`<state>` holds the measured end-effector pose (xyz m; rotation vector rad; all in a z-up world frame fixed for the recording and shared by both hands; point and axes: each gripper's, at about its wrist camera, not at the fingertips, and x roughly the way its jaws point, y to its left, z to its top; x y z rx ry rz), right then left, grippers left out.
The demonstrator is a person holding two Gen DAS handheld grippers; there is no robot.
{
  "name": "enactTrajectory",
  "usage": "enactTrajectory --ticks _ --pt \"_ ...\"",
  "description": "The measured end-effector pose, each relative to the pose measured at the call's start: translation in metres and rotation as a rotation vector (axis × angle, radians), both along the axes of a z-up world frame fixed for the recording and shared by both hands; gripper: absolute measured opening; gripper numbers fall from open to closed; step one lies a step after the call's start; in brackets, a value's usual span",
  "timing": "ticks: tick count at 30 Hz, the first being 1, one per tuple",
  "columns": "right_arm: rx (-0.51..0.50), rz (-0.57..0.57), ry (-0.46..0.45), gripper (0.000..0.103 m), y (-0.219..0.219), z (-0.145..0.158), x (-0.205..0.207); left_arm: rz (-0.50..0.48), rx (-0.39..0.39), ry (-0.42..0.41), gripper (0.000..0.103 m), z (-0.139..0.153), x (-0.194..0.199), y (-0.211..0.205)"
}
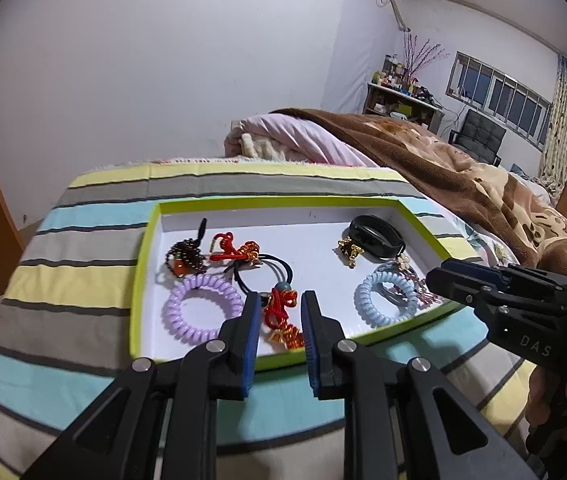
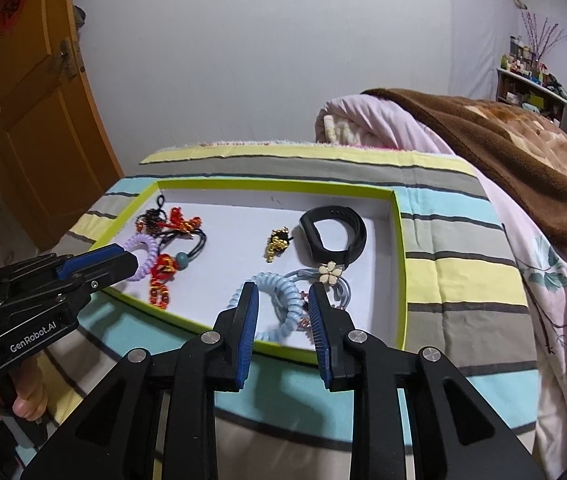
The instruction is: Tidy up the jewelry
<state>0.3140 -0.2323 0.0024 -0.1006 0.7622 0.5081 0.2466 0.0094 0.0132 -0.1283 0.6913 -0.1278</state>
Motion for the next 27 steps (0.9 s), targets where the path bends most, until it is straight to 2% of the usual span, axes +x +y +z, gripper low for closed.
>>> enactTrajectory --ticks 12,27 --pt "0.025 -0.010 -0.052 0.027 -0.014 0.020 -0.074 0.047 0.027 -0.032 0.022 0.021 -0.070 -0.005" --pt "0.017 -0.042 -0.117 0.027 -0.038 0.035 -0.168 0.087 0.051 -0.060 0.022 0.028 -0.154 -0.013"
